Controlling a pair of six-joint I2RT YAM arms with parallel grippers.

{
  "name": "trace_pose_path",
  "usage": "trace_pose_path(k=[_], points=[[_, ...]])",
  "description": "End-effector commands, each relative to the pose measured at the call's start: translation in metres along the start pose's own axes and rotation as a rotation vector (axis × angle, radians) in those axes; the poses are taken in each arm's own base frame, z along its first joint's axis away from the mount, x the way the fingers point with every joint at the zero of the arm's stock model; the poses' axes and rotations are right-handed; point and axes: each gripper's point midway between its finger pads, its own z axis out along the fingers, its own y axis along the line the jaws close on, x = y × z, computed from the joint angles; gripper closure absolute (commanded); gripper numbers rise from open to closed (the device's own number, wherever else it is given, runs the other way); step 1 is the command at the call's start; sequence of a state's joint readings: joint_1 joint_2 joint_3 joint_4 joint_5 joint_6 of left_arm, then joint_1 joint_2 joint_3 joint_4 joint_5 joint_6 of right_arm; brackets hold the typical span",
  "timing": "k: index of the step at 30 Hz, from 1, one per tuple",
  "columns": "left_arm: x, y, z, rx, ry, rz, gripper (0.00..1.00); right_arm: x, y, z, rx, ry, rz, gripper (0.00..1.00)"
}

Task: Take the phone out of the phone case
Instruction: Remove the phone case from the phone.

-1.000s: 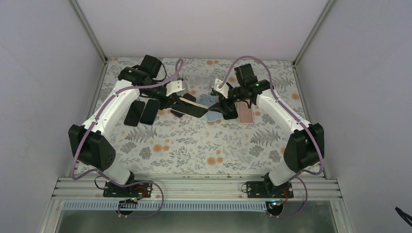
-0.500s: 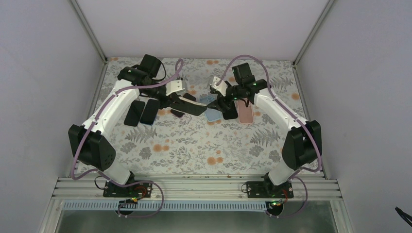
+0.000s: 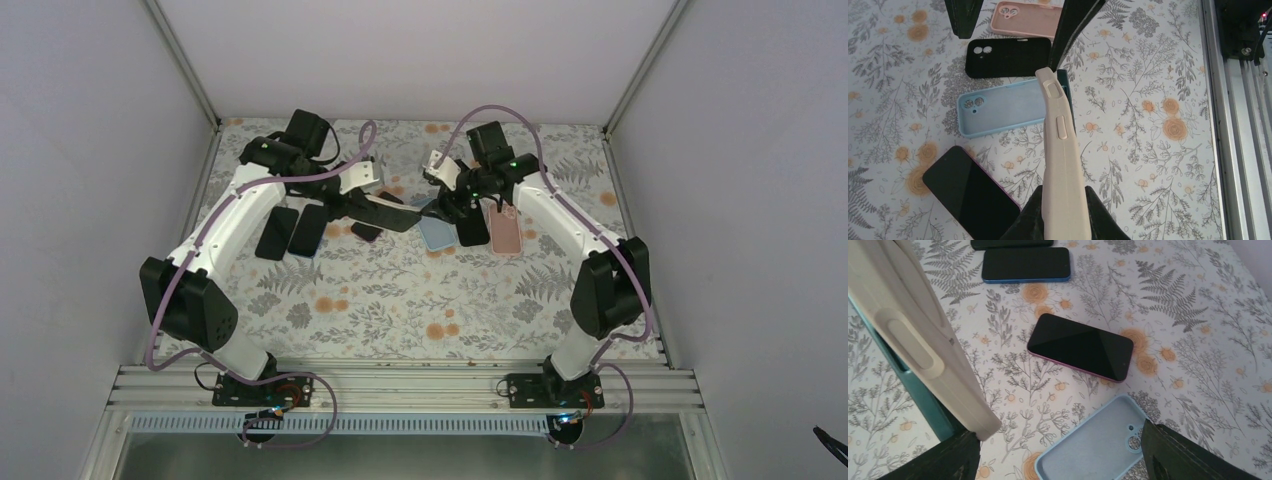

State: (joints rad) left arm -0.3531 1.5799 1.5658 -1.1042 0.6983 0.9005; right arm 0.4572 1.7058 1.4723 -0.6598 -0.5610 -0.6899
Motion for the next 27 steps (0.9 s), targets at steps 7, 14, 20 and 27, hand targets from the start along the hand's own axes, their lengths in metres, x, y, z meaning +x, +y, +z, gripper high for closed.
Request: trace_pose_path(k=[7,14,20,27], points=[[-0.067,-0.04,-0.007,0.153,-0.23,0.096,0.98,-0.057,0.07,0.019,-0.212,-0.084,-0.127,0.16],[-0.076,-0.029,-0.007,0.09,-0.249,0.109,0.98,-0.071,0.118,0.022,-0.489,-0.129,-0.101,0.17],[-0.083,-0.021,-0.012,0.023,-0.272,0.128,0.98,-0.064,0.156,0.032,-0.66,-0.131,-0.084,0.17],[-0.091,-0.003,-0.015,-0.07,-0.286,0.148,0.98,-0.068,0.191,0.028,-0.887,-0.202,-0.048,0.17]])
